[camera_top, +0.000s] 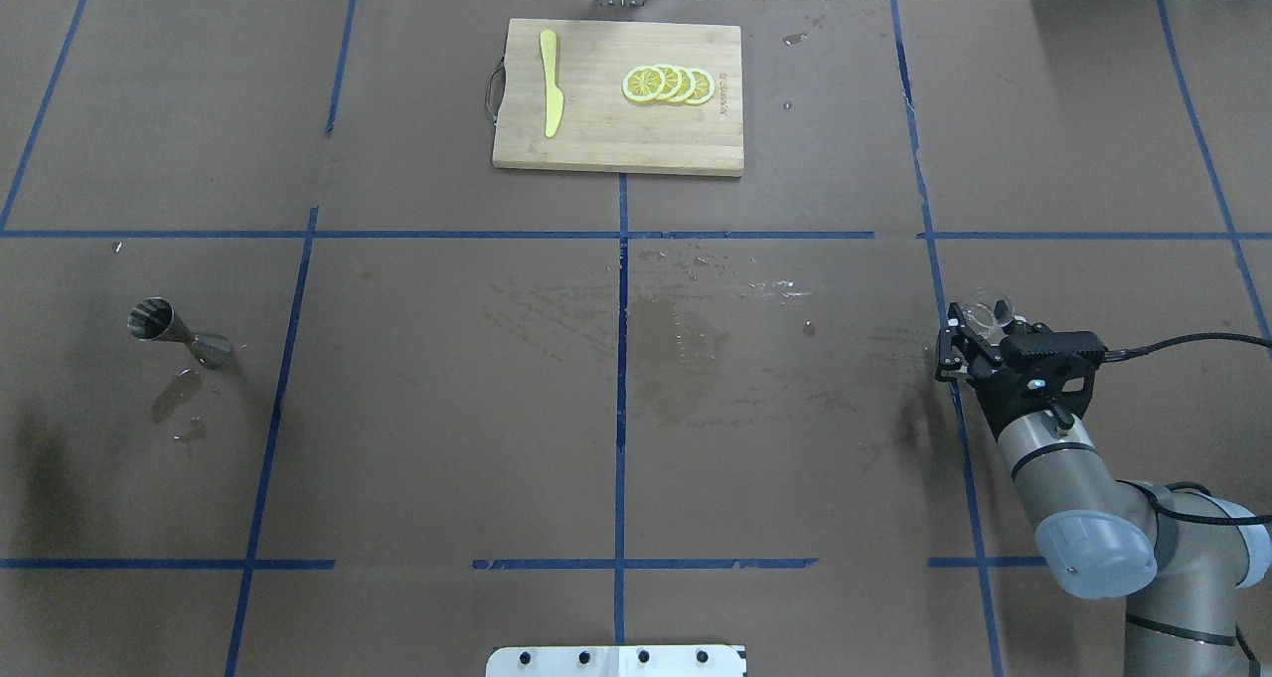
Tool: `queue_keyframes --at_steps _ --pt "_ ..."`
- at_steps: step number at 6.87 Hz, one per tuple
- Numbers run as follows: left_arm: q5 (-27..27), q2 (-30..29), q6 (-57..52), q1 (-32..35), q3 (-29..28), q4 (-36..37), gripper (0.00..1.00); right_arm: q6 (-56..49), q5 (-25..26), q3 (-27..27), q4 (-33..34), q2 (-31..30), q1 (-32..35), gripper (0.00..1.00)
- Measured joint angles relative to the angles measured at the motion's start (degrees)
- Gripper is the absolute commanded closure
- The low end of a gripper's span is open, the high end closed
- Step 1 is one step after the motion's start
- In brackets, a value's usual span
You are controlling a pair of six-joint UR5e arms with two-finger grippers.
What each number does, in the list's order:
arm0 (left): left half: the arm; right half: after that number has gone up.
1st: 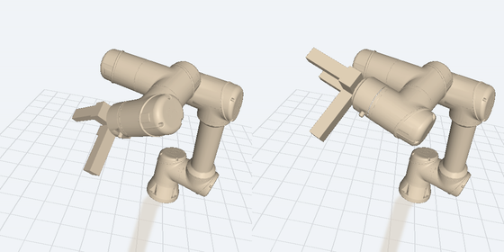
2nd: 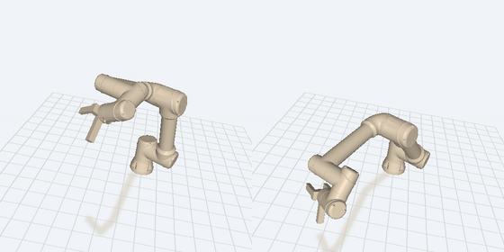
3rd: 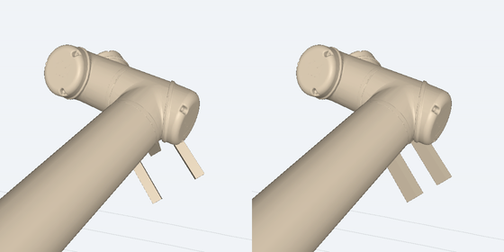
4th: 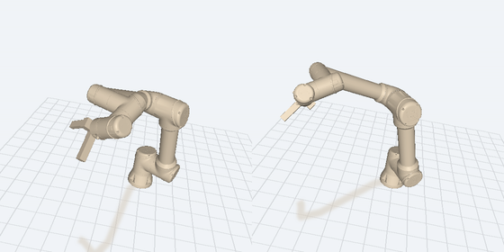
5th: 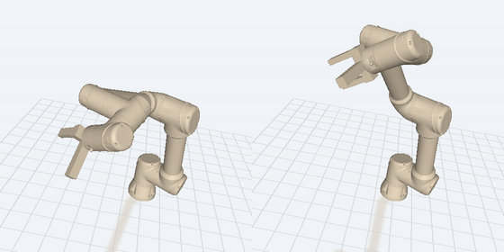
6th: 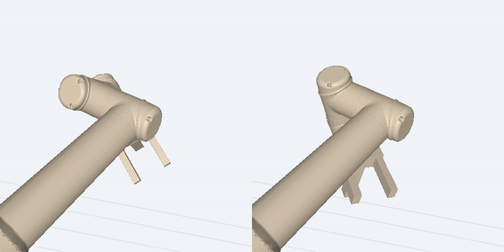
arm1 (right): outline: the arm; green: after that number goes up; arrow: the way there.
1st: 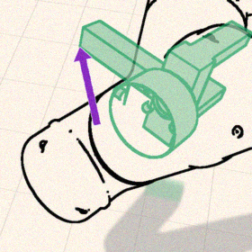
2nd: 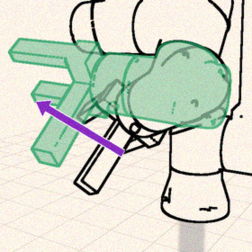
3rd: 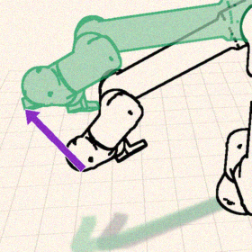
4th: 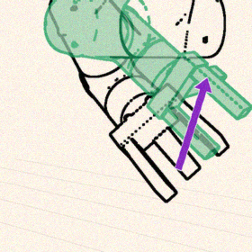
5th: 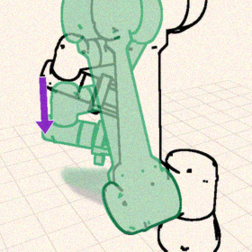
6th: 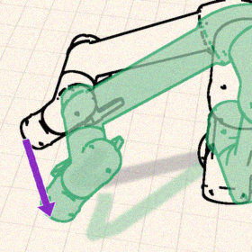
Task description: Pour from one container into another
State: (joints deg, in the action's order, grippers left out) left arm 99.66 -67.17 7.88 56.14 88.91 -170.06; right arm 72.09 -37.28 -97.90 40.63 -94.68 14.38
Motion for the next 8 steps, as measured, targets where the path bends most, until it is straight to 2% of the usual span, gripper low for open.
queue_keyframes --at_steps 2,3,4,6,8 --pt "0.2 -0.2 -0.2 0.4 0.2 0.0 0.00 2.2 1.7 1.6 0.1 -0.1 -1.2 0.26" --pt "0.2 -0.2 -0.2 0.5 0.3 -0.1 0.00 4.1 2.0 2.1 0.1 -0.2 -1.9 0.08" --pt "0.2 -0.3 -0.2 0.5 0.4 -0.1 0.00 5.7 2.0 2.3 0.1 -0.4 -2.6 0.01" --pt "0.1 -0.3 -0.1 0.5 0.6 -0.1 0.00 6.6 1.6 1.7 -0.1 -1.9 -3.7 0.00" --pt "0.1 -0.3 0.3 0.5 0.7 -0.1 0.00 6.6 0.3 -2.6 -0.1 -5.2 -5.2 0.00"
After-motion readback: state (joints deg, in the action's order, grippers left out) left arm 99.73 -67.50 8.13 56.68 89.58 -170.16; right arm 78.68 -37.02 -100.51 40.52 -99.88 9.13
